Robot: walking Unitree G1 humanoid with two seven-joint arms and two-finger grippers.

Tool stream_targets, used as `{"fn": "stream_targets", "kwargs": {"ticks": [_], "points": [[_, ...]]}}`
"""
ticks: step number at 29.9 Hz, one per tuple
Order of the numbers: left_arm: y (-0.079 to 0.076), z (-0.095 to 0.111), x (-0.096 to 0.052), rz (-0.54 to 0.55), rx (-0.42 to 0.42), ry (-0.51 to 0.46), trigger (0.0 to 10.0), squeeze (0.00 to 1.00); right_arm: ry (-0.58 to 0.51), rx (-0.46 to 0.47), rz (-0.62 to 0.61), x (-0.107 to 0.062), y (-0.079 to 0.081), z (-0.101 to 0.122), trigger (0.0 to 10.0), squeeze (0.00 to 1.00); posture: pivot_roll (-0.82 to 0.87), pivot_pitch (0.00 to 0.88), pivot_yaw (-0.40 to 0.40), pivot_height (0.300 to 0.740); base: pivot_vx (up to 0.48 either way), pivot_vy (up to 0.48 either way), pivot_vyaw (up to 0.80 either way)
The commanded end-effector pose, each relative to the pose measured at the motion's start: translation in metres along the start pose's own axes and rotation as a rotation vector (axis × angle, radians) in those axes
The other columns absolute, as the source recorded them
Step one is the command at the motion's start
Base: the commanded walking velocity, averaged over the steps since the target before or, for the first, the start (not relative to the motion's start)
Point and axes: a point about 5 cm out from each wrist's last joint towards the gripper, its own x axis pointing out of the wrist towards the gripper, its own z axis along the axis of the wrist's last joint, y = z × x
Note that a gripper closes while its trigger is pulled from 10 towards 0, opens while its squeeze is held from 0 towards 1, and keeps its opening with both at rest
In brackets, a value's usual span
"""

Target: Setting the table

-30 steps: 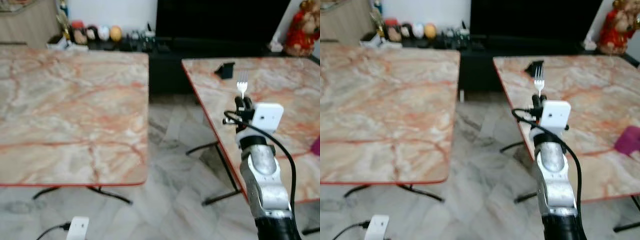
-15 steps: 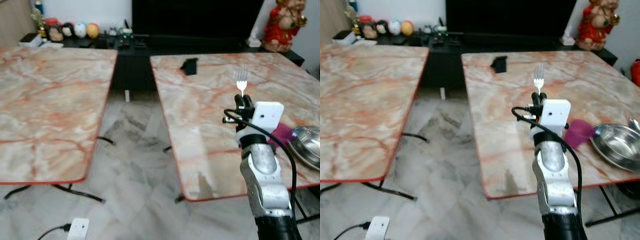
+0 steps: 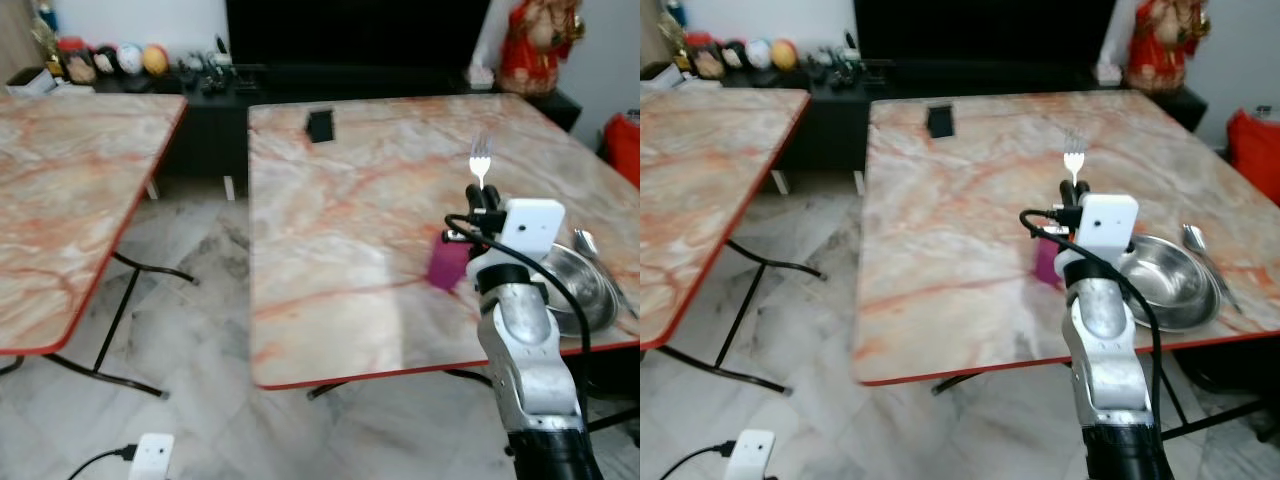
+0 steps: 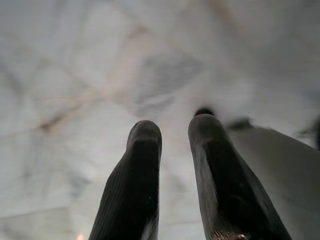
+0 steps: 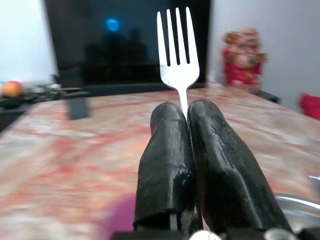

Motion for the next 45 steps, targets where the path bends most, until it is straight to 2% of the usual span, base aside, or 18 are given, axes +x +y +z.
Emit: {"fn": "stream_targets", "kwargs": {"ticks": [1,23,32,45], "points": [[0.0081,0.0005,-0.0002,0.012,0.024,0.002,10.0,0.0,-0.047,0.011,0.013,0.0043,0.0056,0.0106,10.0,0.0,-0.06,0.0,-0.016,0.74,0.0,-0.401,0.0],[0.0104,0.0046,0.0002,0.01,0.045,-0.006,10.0,0.0,-0.061,0.001,0.009,0.0055,0.0051,0.0137,10.0,0.0,-0.09,0.0,0.007,0.74,0.0,-0.401,0.0],[0.0113,0.0047,0.0001,0.002,0.034,-0.009,10.0,0.0,-0.054,-0.001,-0.012,0.0022,0.0001,0.0141,10.0,0.0,-0.11,0.0,0.021,0.74,0.0,0.0,0.0],[0.0126,0.0059,0.0001,-0.004,0.015,-0.011,10.0,0.0,-0.056,-0.012,0.014,0.0057,0.0082,0.015,10.0,0.0,-0.1,0.0,0.032,0.74,0.0,0.0,0.0]]}}
